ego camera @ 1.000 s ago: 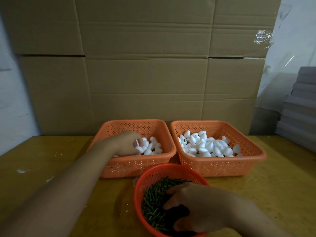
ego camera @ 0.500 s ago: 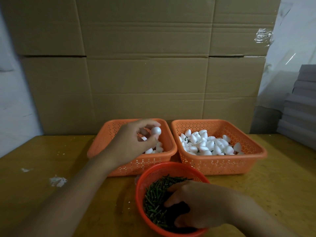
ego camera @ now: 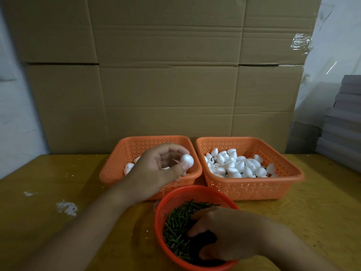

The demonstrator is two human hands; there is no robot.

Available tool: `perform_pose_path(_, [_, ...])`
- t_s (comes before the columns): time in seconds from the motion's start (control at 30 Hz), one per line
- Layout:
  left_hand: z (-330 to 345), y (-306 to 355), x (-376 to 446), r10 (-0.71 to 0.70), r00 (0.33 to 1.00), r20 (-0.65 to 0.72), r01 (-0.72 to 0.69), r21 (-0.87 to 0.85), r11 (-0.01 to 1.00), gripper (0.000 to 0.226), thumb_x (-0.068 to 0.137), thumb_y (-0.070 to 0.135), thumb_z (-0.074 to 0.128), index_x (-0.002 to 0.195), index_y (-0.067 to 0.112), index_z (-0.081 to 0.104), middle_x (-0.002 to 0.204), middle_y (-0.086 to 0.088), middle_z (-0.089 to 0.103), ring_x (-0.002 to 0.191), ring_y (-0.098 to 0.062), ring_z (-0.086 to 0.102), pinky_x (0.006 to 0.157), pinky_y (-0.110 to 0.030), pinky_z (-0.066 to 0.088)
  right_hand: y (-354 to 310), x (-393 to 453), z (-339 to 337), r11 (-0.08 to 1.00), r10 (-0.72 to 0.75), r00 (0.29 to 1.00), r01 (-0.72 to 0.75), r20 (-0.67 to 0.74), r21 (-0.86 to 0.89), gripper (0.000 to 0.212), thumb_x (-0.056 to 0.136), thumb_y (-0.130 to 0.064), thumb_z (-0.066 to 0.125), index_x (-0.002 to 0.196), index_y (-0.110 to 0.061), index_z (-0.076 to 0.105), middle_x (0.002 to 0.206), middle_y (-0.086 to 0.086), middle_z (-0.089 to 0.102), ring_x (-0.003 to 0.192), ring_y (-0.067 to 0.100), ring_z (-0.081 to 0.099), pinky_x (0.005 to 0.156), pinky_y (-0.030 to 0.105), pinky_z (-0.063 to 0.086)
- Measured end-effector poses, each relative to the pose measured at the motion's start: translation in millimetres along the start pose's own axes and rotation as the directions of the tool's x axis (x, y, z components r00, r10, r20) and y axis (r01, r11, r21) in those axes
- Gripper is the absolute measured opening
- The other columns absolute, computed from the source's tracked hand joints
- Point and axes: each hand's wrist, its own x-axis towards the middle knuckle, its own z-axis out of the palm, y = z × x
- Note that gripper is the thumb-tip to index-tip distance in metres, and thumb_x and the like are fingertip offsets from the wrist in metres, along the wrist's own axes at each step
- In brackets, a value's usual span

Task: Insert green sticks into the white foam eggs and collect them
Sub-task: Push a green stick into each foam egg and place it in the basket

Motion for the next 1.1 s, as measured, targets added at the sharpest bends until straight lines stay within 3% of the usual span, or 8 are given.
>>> perform_pose_path(0.07, [0.9, 2.0, -1.8, -0.112, 0.993, 0.046, 0.119, -0.218, 0.969, 0.023, 0.089, 0.036, 0.07, 0.102, 0.017, 0.072, 0.099, -0.009, 0.073, 0.081, -0.018, 0.068, 0.07, -0.027, 0.055, 0.0, 0.1, 0.0, 1.0, -0.001, 1.0, 0.001, -0.002, -0.005, 0.048, 0.091, -0.04, 0.064, 0.138, -0.038, 0.054, 0.146, -0.017, 0.045, 0.132, 0.008, 0.045, 0.106, 0.03, 0.041])
perform_pose_path(0.2, [2.8, 6.6, -0.2, -0.289, 0.948, 0.131, 0.317, -0.445, 0.838, 0.025, 0.09, 0.037, 0.061, 0.09, 0.013, 0.069, 0.092, -0.01, 0.066, 0.072, -0.014, 0.062, 0.066, -0.027, 0.054, -0.3, -0.7, -0.8, 1.0, 0.01, 1.0, -0.01, 0.006, 0.001, 0.048, 0.092, -0.04, 0.064, 0.139, -0.039, 0.053, 0.148, -0.016, 0.043, 0.136, 0.009, 0.041, 0.108, 0.031, 0.039])
perform_pose_path(0.3, [4.9, 9.4, -0.6, -0.414, 0.883, 0.221, 0.457, -0.606, 0.651, 0.028, 0.085, 0.031, 0.068, 0.103, 0.009, 0.068, 0.083, -0.007, 0.064, 0.064, -0.012, 0.059, 0.059, -0.026, 0.054, -1.0, -0.8, -1.4, 1.0, 0.0, 1.0, 0.0, 0.009, -0.006, 0.048, 0.093, -0.039, 0.064, 0.139, -0.036, 0.054, 0.146, -0.015, 0.046, 0.136, 0.009, 0.042, 0.11, 0.034, 0.04])
perform_pose_path(0.4, [7.5, 10.8, -1.8, -0.457, 0.852, 0.256, 0.501, -0.653, 0.568, 0.033, 0.084, 0.028, 0.069, 0.109, 0.007, 0.068, 0.078, -0.005, 0.061, 0.059, -0.011, 0.056, 0.055, -0.024, 0.053, -1.6, -1.0, -2.1, 1.0, 0.01, 1.0, -0.009, 0.015, -0.012, 0.048, 0.093, -0.039, 0.063, 0.14, -0.036, 0.054, 0.149, -0.013, 0.043, 0.137, 0.01, 0.04, 0.111, 0.034, 0.038])
perform_pose_path(0.57, [11.3, 11.8, -1.7, -0.454, 0.847, 0.278, 0.51, -0.666, 0.544, 0.019, 0.086, 0.029, 0.066, 0.082, 0.013, 0.076, 0.076, -0.003, 0.059, 0.056, -0.008, 0.052, 0.053, -0.022, 0.05, -2.7, -1.1, -1.9, 1.0, 0.014, 1.0, -0.014, 0.009, -0.016, 0.048, 0.093, -0.039, 0.063, 0.14, -0.036, 0.054, 0.15, -0.012, 0.043, 0.137, 0.012, 0.04, 0.111, 0.033, 0.037])
perform_pose_path(0.67, [11.8, 10.9, -1.9, -0.451, 0.846, 0.283, 0.514, -0.657, 0.551, 0.018, 0.082, 0.031, 0.071, 0.078, 0.014, 0.072, 0.076, -0.003, 0.059, 0.057, -0.008, 0.053, 0.054, -0.022, 0.051, -3.5, -0.4, -1.6, 0.999, 0.023, 1.0, -0.023, -0.011, -0.028, 0.046, 0.093, -0.038, 0.064, 0.137, -0.035, 0.057, 0.148, -0.011, 0.046, 0.134, 0.011, 0.043, 0.109, 0.03, 0.038])
perform_pose_path(0.87, [10.4, 9.3, -3.3, -0.451, 0.854, 0.26, 0.499, -0.657, 0.566, 0.026, 0.087, 0.032, 0.069, 0.097, 0.008, 0.068, 0.082, -0.008, 0.066, 0.06, -0.01, 0.059, 0.055, -0.023, 0.054, -7.4, 0.7, 0.0, 0.997, 0.063, 0.988, -0.069, -0.144, -0.036, 0.024, 0.092, -0.031, 0.06, 0.114, -0.034, 0.07, 0.119, -0.014, 0.067, 0.11, 0.009, 0.061, 0.096, 0.035, 0.051])
perform_pose_path(1.1, [9.5, 10.6, -3.9, -0.426, 0.863, 0.272, 0.492, -0.644, 0.586, 0.045, 0.082, 0.031, 0.071, 0.117, 0.003, 0.061, 0.089, -0.011, 0.069, 0.065, -0.012, 0.062, 0.059, -0.024, 0.056, -12.4, -1.6, -1.0, 0.998, 0.052, 0.988, -0.055, -0.142, -0.014, 0.022, 0.091, -0.033, 0.061, 0.11, -0.034, 0.07, 0.117, -0.014, 0.067, 0.107, 0.008, 0.061, 0.093, 0.033, 0.052])
